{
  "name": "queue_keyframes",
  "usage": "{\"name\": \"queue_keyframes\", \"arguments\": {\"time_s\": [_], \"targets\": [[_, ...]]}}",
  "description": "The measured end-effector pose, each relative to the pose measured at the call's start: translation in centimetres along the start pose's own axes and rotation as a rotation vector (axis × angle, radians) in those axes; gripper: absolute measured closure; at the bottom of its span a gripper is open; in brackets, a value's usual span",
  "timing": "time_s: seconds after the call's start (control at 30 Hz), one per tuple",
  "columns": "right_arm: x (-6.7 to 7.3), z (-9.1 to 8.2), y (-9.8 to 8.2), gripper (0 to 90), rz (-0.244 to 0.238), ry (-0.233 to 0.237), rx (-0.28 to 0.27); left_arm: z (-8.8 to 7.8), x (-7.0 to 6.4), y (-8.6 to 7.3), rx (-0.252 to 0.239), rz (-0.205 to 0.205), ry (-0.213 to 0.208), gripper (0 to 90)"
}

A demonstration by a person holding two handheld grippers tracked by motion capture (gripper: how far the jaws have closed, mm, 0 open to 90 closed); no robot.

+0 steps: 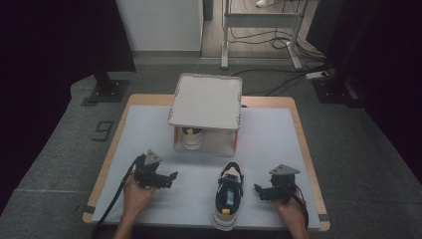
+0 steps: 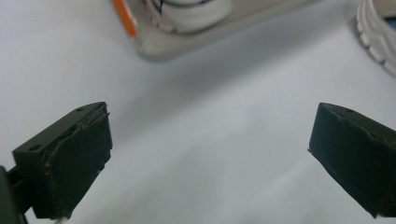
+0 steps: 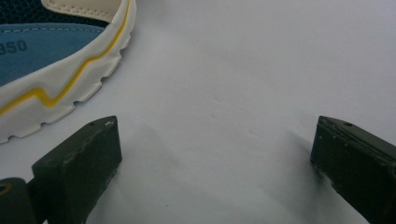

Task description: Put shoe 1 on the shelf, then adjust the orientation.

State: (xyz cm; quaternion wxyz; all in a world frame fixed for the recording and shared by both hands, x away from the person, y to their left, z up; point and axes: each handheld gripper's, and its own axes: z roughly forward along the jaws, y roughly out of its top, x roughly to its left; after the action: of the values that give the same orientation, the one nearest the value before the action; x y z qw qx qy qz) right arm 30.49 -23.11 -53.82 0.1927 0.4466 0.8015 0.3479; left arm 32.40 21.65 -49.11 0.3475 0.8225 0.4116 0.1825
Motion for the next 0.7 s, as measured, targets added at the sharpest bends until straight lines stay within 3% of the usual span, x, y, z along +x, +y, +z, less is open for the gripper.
{"name": "queue_keyframes", "arguments": {"time_s": [0.33, 0.4, 0.57, 0.7], "targets": [[0.0, 0.0, 0.0, 0.9, 0.0, 0.0, 0.002, 0.3, 1.3, -4.5, 0.039, -0.024, 0.004, 0.0], [0.0, 0.0, 0.0, 1.2, -0.003, -0.003, 0.003, 0.6, 1.5, -4.6, 0.071, -0.037, -0.004, 0.0], [0.4, -0.3, 0.0, 2.8, -0.027, -0.014, -0.012, 0.7, 1.4, -4.6, 0.081, -0.04, 0.006, 0.0], [1.1, -1.1, -0.5, 2.8, -0.028, 0.025, -0.005, 0.7, 1.4, -4.6, 0.081, -0.039, 0.007, 0.0]]}}
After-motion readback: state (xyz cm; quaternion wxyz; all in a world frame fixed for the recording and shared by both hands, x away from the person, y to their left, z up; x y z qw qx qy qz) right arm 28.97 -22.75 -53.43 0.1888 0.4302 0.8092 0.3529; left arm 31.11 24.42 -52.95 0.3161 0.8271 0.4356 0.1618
